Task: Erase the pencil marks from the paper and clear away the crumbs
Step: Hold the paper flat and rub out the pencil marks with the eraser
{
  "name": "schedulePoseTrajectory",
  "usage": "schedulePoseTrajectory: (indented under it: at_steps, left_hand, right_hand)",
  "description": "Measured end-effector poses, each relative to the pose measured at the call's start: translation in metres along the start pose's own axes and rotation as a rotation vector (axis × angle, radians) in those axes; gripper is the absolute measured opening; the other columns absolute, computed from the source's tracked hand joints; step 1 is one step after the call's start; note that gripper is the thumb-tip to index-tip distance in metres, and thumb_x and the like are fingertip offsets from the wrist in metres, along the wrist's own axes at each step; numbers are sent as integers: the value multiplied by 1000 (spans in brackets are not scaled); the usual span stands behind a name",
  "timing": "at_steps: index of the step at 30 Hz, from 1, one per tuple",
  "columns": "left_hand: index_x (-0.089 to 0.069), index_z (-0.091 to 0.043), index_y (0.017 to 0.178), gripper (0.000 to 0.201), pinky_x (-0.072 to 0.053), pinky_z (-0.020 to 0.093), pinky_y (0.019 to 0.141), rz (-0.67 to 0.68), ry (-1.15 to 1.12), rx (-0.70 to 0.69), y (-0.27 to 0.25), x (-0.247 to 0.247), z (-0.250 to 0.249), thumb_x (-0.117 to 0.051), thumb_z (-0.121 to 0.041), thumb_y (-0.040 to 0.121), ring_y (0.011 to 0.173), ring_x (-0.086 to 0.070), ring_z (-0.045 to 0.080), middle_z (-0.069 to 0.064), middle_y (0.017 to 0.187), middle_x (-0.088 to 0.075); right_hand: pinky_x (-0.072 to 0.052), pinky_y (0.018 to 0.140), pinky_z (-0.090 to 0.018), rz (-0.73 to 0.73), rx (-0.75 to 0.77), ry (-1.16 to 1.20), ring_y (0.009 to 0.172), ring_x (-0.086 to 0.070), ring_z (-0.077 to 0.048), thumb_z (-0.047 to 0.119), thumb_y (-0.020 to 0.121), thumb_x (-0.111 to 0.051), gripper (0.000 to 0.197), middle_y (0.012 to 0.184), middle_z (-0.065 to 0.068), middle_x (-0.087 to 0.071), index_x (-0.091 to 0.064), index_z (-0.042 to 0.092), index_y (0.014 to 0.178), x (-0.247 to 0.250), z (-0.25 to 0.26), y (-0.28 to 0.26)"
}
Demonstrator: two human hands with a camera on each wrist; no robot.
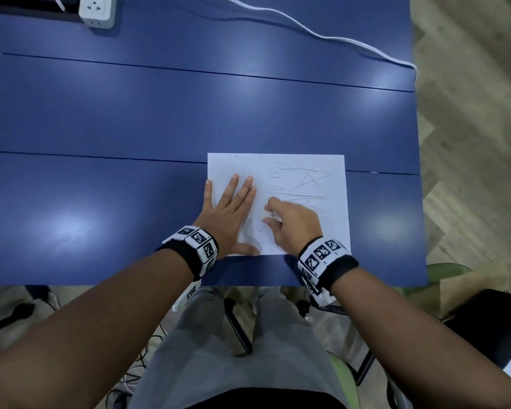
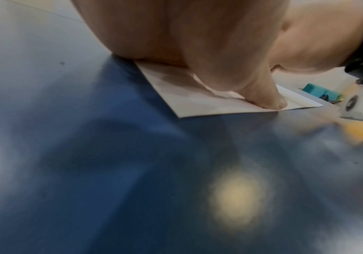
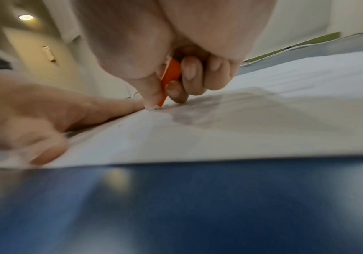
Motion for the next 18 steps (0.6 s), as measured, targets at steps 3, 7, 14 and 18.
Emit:
schedulePoseTrajectory:
  at_steps: [3,7,14,18]
  left_hand:
    - [26,-12,154,134,16,73,111,3,1,-4,-1,0,0,-34,-96,70,149,33,29,4,162,35]
    - [22,-11,157,134,16,72,112,16,-17,-3,-2,2,-1,-39,-95,72,148,34,28,4,162,35]
    - [6,-8,160,124,7,70,117,-41,-37,83,5,24,-10,-41,-89,78,153,20,30,9,167,19]
    - [6,-9,159,128,7,67,118,-49,-119,123,23,27,-6,-31,-94,71,153,21,30,8,167,20]
  right_hand:
    - [-50,75,-35,-54,-56,29,93,-64,-24,32,94,-57,17,102,4,-70,-56,23,108,4,-3,12]
    - [-50,76,-35,-37,-99,30,95,-63,-25,31,94,-56,17,105,4,-69,-54,23,110,-1,-2,5]
    - [-48,75,-36,1,-122,46,95,-61,-26,31,95,-52,17,107,3,-68,-49,22,109,-6,1,3]
    - [-49,76,-34,17,-113,65,96,-61,-24,30,96,-52,16,110,4,-67,-50,22,109,-7,3,-3]
Point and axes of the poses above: each hand's wrist, its own y-axis towards the middle knuckle, its own x-axis out of the back of the hand, z = x × y, the point moved 2 cm from there along y, towards the middle knuckle
